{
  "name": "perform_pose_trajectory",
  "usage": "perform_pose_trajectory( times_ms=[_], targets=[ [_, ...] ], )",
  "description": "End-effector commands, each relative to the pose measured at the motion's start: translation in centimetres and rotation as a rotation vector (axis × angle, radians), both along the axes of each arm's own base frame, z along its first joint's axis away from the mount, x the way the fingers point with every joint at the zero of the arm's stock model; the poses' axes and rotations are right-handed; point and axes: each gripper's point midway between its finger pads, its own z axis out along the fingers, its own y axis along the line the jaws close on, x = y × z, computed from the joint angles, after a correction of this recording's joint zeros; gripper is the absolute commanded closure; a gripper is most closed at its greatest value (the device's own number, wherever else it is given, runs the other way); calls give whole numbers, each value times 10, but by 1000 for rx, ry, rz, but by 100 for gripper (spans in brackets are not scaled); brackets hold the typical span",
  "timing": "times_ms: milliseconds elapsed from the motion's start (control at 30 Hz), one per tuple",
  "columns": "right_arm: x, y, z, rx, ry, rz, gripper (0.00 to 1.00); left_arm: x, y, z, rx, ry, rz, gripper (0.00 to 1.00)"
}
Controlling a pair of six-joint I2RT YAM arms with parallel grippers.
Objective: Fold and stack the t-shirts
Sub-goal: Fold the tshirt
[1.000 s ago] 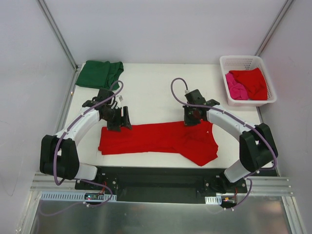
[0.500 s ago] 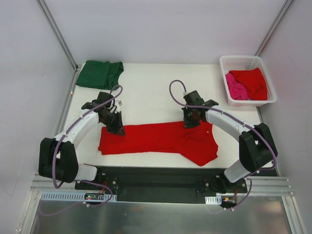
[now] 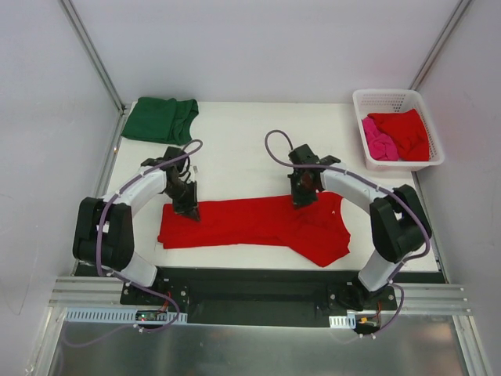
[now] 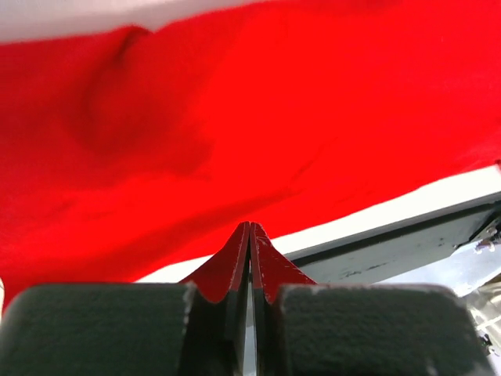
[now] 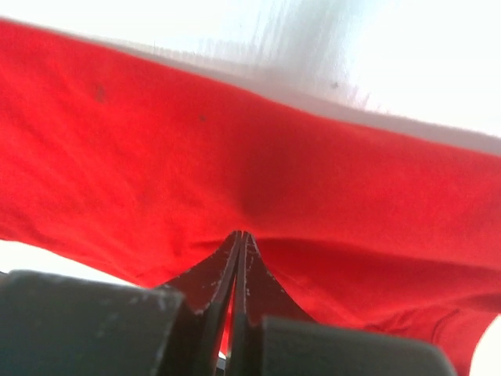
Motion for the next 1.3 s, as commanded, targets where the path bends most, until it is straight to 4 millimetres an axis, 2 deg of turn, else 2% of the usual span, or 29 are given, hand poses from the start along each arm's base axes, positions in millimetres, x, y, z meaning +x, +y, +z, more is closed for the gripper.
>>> perform_pose_trajectory(
  times_ms=[0,133,500,800,1100,1267],
  targets=[
    [5,3,0,-26,18,32,99,10,2,-1,47,7,-22,100],
    [11,1,-5,-68,30,34,99,14,5,-15,79,71,-29,100],
    [18,-1,-14,-132,84,78,99,32,20,-33,206,116,-45,100],
    [31,3,-20,-152,71,96,99,42,29,-61,284,195,-68,100],
    [47,10,-23,-131,14,105,99,71,29,-59,306,148,-67,100],
    [61,15,-22,-117,-40,94,99,85,31,-52,334,102,-61,100]
  ],
)
